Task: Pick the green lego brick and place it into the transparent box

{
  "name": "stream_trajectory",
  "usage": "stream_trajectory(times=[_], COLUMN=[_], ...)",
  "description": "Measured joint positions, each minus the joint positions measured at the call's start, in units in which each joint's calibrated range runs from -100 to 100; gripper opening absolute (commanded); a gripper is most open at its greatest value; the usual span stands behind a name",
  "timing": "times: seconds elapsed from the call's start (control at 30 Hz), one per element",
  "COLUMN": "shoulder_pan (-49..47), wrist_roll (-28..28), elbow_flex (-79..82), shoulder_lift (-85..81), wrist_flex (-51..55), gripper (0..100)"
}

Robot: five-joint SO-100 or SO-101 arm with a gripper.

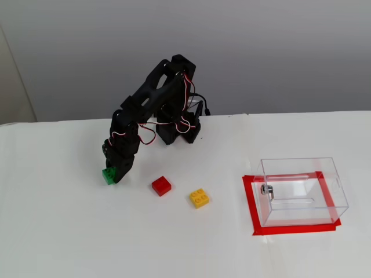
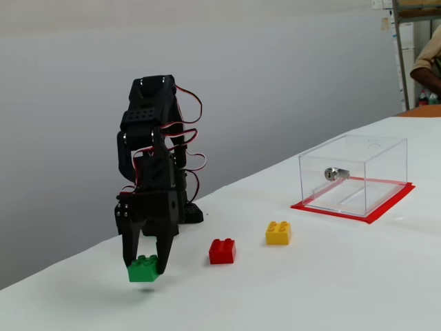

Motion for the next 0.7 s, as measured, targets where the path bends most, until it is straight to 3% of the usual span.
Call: stream_trajectory(times=[0.37, 0.7], shoulder_pan=[-5.02, -11.54], wrist_roll=[0.59, 2.69], elbow_flex=[0.0, -0.09], shoulder_lift=[-19.7, -37.38], wrist_flex=[11.05, 14.65], gripper=[5, 6])
